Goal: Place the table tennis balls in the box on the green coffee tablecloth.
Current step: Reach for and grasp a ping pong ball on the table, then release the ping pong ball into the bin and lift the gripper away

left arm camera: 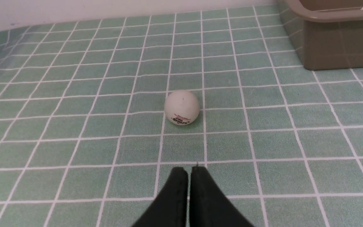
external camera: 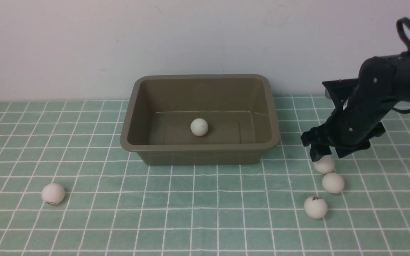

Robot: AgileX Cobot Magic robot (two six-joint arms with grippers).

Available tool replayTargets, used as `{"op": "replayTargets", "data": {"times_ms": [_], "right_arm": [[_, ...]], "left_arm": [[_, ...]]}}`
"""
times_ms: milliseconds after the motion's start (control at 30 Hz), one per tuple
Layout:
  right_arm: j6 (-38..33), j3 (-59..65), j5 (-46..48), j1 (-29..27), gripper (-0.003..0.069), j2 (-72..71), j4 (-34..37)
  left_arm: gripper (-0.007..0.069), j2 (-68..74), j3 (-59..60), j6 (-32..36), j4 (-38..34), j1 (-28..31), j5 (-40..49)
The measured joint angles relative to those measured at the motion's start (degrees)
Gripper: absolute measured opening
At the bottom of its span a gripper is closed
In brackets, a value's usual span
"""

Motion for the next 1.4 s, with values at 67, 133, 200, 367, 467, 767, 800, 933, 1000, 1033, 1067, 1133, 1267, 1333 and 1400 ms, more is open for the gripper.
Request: {"op": "replayTargets", "data": {"times_ms": [67,133,200,367,467,767,800,933,1000,1033,1067,1133,1267,1333,1400], "right_arm": [[0.0,0.0,-0.2,0.0,0.0441,0.8,0.0],[0.0,0.0,-0.5,0.0,0.0440,1.5,0.0],[0.0,0.0,-0.8,0.0,0.0430,2.1,0.0],[0.0,0.0,-1.1,0.0,0.0364,3.1,0.0],[0.0,-0.2,-1.1,0.0,0.0364,3.1,-0.5],[0.0,-14.4,10.2,0.0,0.0364,3.4,-3.7],[0.0,-17.2,11.9,0.1,0.0364,3.4,-3.0],[-2.2,-26.7,15.1,1.5,0.0364,3.4,0.1],[-2.8,-30.6,15.4,3.5,0.0364,3.4,2.2],[-3.1,-32.1,15.4,4.5,0.0364,3.4,2.8],[-3.3,-33.1,15.2,5.5,0.0364,3.5,3.1],[-3.7,-34.3,14.4,8.1,0.0364,4.0,3.5],[-3.7,-34.4,13.5,11.6,0.0364,6.9,4.1],[-3.7,-34.4,13.5,12.9,0.0364,8.7,4.3],[-4.0,-34.4,13.5,13.9,0.0364,10.1,4.5]], "left_arm": [[-0.0004,0.0,0.0,0.0,0.1,0.0,0.0],[-0.0004,0.0,0.0,0.0,0.1,0.0,0.0],[-0.0004,0.0,0.0,0.0,0.1,0.0,0.0],[-0.0004,0.0,0.0,0.0,0.1,0.0,0.0],[-0.0004,0.0,0.0,0.0,0.1,0.0,0.0],[-0.0004,0.0,0.0,0.0,0.1,0.0,0.0],[-0.0004,0.0,0.0,0.0,0.1,0.0,0.0],[-0.0004,0.0,0.0,0.0,0.1,0.0,0.0],[-0.0004,0.0,0.0,0.0,0.1,0.0,0.0],[-0.0004,0.0,0.0,0.0,0.1,0.0,0.0],[-0.0004,0.0,0.0,0.0,0.0,0.0,0.0],[-0.0004,0.0,0.0,0.0,0.0,0.0,0.0],[-0.0004,0.0,0.0,0.0,0.0,0.0,0.0],[-0.0004,0.0,0.0,0.0,0.0,0.0,0.0],[-0.0004,0.0,0.0,0.0,0.0,0.0,0.0]]}}
